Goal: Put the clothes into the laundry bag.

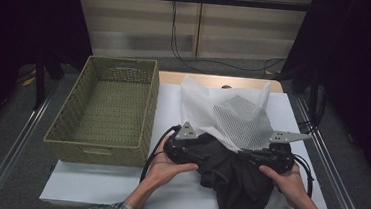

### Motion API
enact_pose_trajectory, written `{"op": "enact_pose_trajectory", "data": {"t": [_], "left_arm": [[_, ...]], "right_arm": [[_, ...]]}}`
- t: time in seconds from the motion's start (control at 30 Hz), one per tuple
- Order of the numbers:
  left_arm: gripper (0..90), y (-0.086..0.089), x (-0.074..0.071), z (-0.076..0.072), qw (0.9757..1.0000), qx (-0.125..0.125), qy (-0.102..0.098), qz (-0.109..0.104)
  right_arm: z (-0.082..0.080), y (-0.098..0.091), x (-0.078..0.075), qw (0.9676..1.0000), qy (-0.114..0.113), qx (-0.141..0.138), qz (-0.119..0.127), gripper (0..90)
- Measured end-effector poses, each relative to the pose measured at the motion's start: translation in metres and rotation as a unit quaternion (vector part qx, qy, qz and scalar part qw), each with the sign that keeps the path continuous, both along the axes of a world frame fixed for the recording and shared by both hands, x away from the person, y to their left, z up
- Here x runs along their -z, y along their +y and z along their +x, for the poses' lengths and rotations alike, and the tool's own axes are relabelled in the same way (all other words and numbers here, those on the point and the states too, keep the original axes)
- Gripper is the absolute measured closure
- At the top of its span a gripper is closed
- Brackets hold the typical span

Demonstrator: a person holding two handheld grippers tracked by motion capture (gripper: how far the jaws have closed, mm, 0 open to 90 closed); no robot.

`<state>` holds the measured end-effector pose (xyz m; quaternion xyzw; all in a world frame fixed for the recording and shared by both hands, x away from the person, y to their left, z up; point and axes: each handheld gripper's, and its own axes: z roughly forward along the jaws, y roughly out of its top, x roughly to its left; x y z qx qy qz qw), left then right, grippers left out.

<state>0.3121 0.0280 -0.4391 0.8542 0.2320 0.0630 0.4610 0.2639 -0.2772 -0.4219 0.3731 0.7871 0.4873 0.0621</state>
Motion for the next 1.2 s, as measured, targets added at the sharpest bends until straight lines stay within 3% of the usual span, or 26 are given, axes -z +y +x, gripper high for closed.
{"op": "enact_pose_trajectory", "data": {"t": [0.03,0.07,0.2,0.3,0.33,0.4,0.47,0.53,0.6,0.63,0.67,0.73,0.77,0.8,0.83,0.87,1.0,1.1,1.13,1.2], "left_arm": [[23.2,0.0,0.003,0.002,1.0,0.002,0.007,0.004],[23.4,-0.002,0.008,0.005,0.9997,-0.001,0.003,0.023],[15.8,-0.004,0.021,0.017,0.9988,-0.007,0.031,0.036],[15.3,-0.006,0.028,0.02,0.9984,-0.007,0.021,0.052],[15.3,-0.007,0.029,0.02,0.997,-0.005,0.013,0.077],[15.3,-0.008,0.036,0.022,0.997,0.001,0.035,0.069],[15.9,-0.009,0.04,0.023,0.9966,0.007,0.037,0.073],[17.8,-0.009,0.043,0.024,0.9961,0.013,0.05,0.072],[19.8,-0.009,0.043,0.022,0.9962,0.017,0.044,0.074],[26.9,-0.009,0.042,0.021,0.9957,0.022,0.04,0.081],[34.7,-0.009,0.042,0.02,0.996,0.034,0.042,0.07],[54.9,-0.01,0.041,0.017,0.9959,0.04,0.045,0.068],[61.6,-0.011,0.039,0.015,0.9952,0.05,0.042,0.074],[68.2,-0.011,0.035,0.014,0.9935,0.054,0.029,0.095],[74.9,-0.012,0.035,0.013,0.9952,0.046,0.031,0.081],[78.4,-0.011,0.031,0.013,0.9954,0.043,0.037,0.077],[81.3,-0.006,0.017,0.012,0.998,0.035,0.043,0.03],[81.7,-0.008,0.002,0.008,0.9984,0.043,0.036,-0.007],[81.7,-0.011,-0.004,0.006,0.9984,0.047,0.03,-0.011],[81.7,-0.015,-0.015,0.004,0.9972,0.06,0.03,-0.034]], "right_arm": [[0.0,0.0,0.0,1.0,0.0,0.0,0.001,88.3],[0.0,0.0,0.0,1.0,0.0,0.0,0.001,88.3],[0.0,0.0,0.0,1.0,-0.002,-0.002,0.0,88.3],[0.0,0.0,0.0,1.0,-0.002,-0.002,0.0,88.3],[0.0,0.0,0.0,1.0,-0.002,-0.003,0.0,88.3],[0.0,0.0,0.0,1.0,-0.002,-0.004,-0.002,88.3],[0.0,0.001,0.0,1.0,-0.002,-0.005,-0.003,88.3],[0.0,0.001,-0.001,1.0,-0.003,-0.004,-0.003,88.3],[0.001,0.001,0.0,1.0,-0.002,-0.004,-0.002,88.3],[0.002,0.001,0.0,1.0,-0.002,-0.003,-0.001,88.3],[0.002,0.001,0.0,1.0,-0.001,-0.003,-0.001,88.3],[0.002,0.002,0.0,1.0,-0.001,-0.002,-0.004,88.3],[0.002,0.003,0.0,1.0,-0.001,-0.003,-0.005,88.3],[0.002,0.003,0.0,1.0,-0.001,-0.003,-0.005,88.3],[0.002,0.004,-0.001,1.0,-0.001,-0.003,-0.005,88.3],[0.002,0.004,-0.001,1.0,-0.002,-0.002,-0.005,88.3],[0.003,0.004,-0.002,1.0,-0.001,-0.002,-0.003,88.4],[0.005,0.003,-0.005,1.0,-0.004,-0.001,0.005,88.4],[0.005,0.004,-0.007,0.9999,-0.007,0.0,0.008,88.4],[0.006,0.004,-0.009,0.9999,-0.009,0.002,0.013,88.4]]}}
